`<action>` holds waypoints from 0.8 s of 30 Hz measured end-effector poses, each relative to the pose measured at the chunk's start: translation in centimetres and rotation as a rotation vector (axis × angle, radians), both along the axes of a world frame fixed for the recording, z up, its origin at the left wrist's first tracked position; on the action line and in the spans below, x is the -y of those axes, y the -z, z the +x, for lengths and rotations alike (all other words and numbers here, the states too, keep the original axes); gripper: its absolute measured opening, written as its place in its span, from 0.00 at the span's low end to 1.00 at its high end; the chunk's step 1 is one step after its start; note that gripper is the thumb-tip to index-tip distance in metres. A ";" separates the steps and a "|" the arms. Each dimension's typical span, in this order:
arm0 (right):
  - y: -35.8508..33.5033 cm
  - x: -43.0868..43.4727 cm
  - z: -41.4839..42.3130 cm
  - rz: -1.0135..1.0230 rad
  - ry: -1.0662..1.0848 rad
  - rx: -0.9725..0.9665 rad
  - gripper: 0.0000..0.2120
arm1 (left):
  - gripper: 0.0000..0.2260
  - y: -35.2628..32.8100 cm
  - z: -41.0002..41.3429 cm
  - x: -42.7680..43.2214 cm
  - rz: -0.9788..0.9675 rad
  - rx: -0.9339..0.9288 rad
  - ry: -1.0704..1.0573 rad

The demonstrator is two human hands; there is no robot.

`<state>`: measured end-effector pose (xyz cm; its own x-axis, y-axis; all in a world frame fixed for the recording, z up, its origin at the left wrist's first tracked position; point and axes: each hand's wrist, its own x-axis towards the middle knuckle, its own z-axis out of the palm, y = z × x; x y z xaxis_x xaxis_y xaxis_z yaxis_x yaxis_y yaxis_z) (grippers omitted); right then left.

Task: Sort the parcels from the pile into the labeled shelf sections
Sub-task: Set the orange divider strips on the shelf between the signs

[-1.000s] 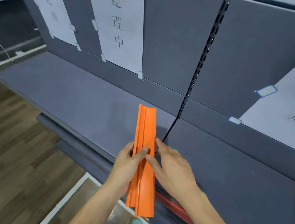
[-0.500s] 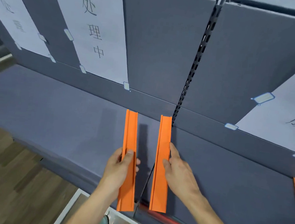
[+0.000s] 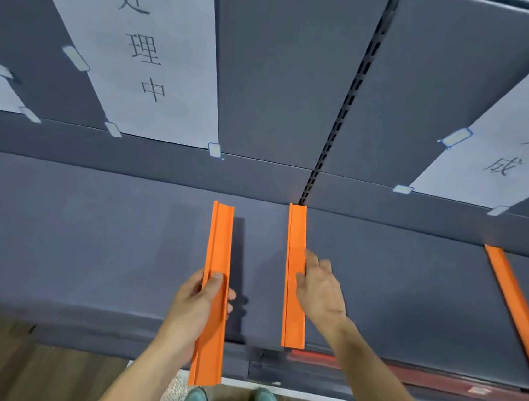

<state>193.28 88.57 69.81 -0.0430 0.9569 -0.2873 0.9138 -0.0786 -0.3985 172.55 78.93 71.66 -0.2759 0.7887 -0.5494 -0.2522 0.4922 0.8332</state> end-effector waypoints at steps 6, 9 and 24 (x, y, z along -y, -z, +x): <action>-0.3 1.8 -0.8 0.094 0.042 0.013 0.28 | 0.12 -0.2 -1.9 1.2 -0.027 0.005 0.120; -0.2 3.5 -1.3 0.156 -0.086 0.142 0.30 | 0.13 -0.3 -2.6 1.3 -0.037 -0.015 0.139; 0.4 2.5 -2.2 0.159 -0.091 0.262 0.25 | 0.11 -2.4 -2.1 1.3 -0.019 0.000 0.144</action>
